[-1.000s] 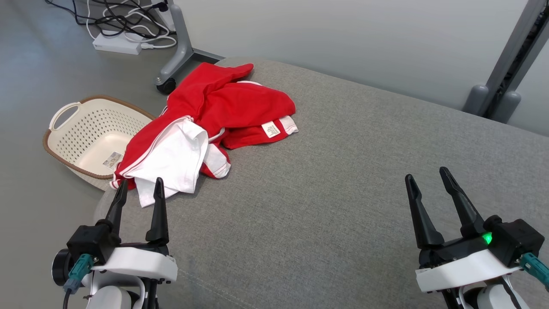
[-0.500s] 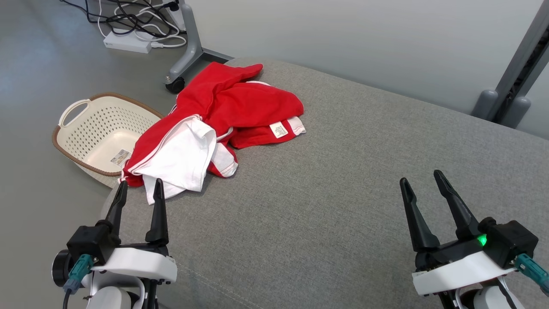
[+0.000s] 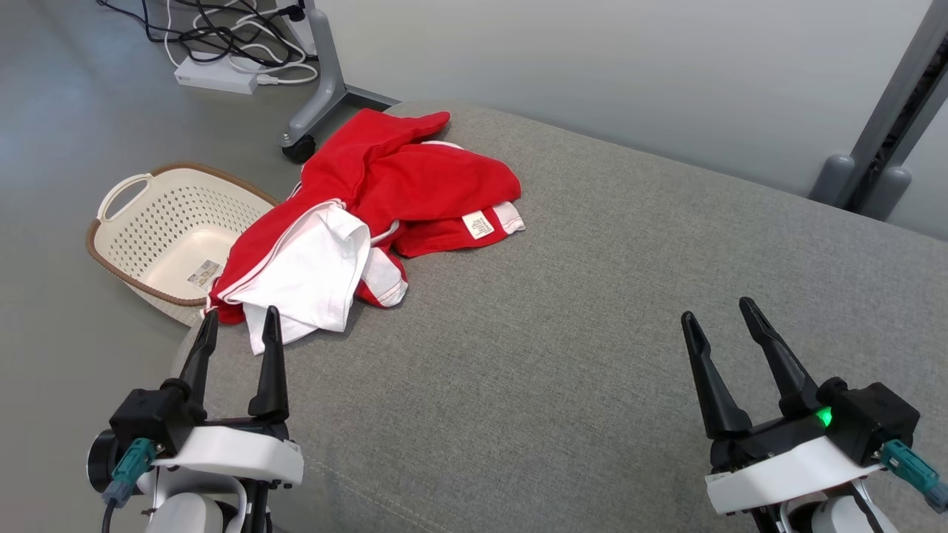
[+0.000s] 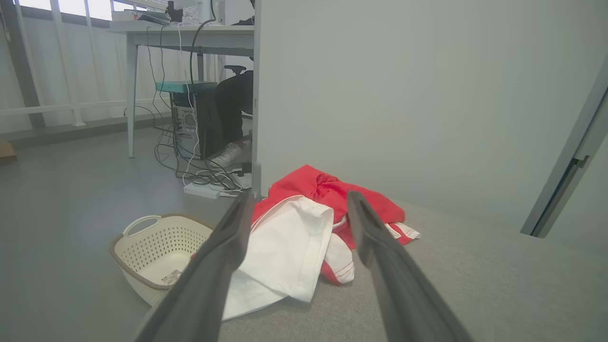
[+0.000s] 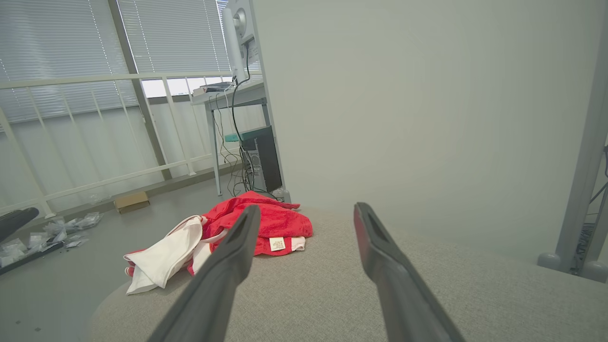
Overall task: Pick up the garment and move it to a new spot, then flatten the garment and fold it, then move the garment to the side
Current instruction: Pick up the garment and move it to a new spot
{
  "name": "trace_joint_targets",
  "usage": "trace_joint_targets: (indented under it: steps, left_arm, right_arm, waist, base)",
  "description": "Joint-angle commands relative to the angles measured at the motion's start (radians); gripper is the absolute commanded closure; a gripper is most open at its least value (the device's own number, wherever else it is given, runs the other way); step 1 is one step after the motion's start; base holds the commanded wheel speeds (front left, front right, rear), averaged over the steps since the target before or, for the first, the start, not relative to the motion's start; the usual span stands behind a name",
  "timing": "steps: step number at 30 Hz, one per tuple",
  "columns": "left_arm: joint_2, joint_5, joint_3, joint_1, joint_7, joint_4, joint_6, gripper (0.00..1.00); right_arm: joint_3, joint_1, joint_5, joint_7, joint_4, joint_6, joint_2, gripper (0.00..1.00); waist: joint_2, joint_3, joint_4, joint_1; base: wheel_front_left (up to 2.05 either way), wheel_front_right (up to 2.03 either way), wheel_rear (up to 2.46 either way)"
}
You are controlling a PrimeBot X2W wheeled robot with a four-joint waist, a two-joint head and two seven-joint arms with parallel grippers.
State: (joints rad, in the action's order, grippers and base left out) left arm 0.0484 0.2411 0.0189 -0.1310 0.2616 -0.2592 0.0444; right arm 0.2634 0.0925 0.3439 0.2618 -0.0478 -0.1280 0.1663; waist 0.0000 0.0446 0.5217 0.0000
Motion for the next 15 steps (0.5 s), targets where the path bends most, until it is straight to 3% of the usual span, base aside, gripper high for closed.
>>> trace_joint_targets:
  steps: [1, 9, 15]
  left_arm:
    - [0.004, 0.008, -0.008, -0.021, 0.004, 0.015, 0.006, 0.0]
    - [0.005, 0.003, -0.047, -0.075, 0.004, 0.068, 0.028, 0.0]
    - [0.052, 0.023, -0.082, -0.198, 0.004, -0.01, 0.056, 0.0]
  right_arm:
    - [-0.002, -0.001, 0.002, 0.006, 0.0, -0.005, 0.011, 0.0]
    - [0.005, 0.026, -0.005, 0.006, 0.003, -0.005, 0.016, 0.0]
    - [0.015, 0.058, -0.012, 0.006, 0.006, -0.005, 0.023, 0.0]
  waist:
    - [0.0, 0.005, -0.001, 0.0]
    - [0.0, 0.036, -0.023, 0.0]
    - [0.0, 0.089, -0.073, 0.0]
  base:
    - [0.0, 0.0, 0.0]
    - [0.0, 0.0, 0.0]
    - [0.0, 0.0, 0.0]
